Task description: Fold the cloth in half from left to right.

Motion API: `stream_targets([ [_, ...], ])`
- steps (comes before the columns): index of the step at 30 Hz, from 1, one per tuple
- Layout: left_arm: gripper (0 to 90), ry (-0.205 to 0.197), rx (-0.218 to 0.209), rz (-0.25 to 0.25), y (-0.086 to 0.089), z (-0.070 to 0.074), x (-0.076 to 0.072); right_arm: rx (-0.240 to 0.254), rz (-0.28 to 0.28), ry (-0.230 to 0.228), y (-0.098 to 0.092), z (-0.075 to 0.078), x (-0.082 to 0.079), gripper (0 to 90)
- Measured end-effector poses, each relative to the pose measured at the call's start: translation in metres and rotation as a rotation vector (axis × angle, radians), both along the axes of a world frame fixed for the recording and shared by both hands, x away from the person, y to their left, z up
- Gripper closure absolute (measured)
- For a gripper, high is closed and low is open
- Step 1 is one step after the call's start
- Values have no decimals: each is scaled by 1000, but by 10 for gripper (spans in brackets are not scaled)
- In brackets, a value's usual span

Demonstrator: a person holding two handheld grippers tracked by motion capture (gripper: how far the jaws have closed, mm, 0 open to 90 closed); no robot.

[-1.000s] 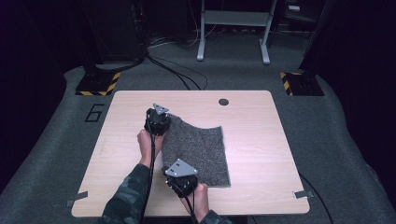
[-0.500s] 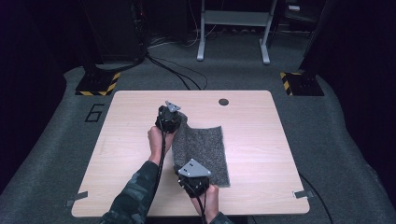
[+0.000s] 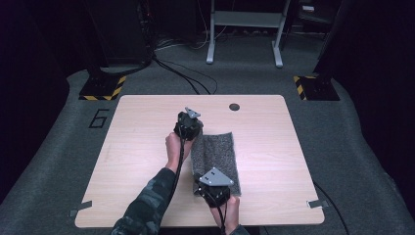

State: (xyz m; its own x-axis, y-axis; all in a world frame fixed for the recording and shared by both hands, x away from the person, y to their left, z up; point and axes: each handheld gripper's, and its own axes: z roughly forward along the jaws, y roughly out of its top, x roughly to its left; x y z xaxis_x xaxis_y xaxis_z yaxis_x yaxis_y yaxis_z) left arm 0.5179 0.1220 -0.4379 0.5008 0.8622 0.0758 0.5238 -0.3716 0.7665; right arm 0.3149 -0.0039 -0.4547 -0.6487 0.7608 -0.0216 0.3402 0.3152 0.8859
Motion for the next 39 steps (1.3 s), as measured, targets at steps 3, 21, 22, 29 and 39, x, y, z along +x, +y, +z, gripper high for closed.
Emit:
stream_targets([
  [3, 857, 16, -1, -10, -6, -4, 2, 0, -24, 6, -8, -3, 0, 878],
  [21, 851, 54, -16, -48, -43, -24, 6, -28, -102, 65, -38, -21, 2, 876],
  [22, 850, 55, -20, -52, -44, -25, 6, -29, -108, 67, -39, -22, 2, 876],
  [29, 836, 71, -16, -54, -52, -32, 8, -30, -136, 88, -47, -26, 2, 875],
  [39, 421, 79, -69, -14, -46, -32, 5, -45, -171, 112, -58, -33, 3, 867],
])
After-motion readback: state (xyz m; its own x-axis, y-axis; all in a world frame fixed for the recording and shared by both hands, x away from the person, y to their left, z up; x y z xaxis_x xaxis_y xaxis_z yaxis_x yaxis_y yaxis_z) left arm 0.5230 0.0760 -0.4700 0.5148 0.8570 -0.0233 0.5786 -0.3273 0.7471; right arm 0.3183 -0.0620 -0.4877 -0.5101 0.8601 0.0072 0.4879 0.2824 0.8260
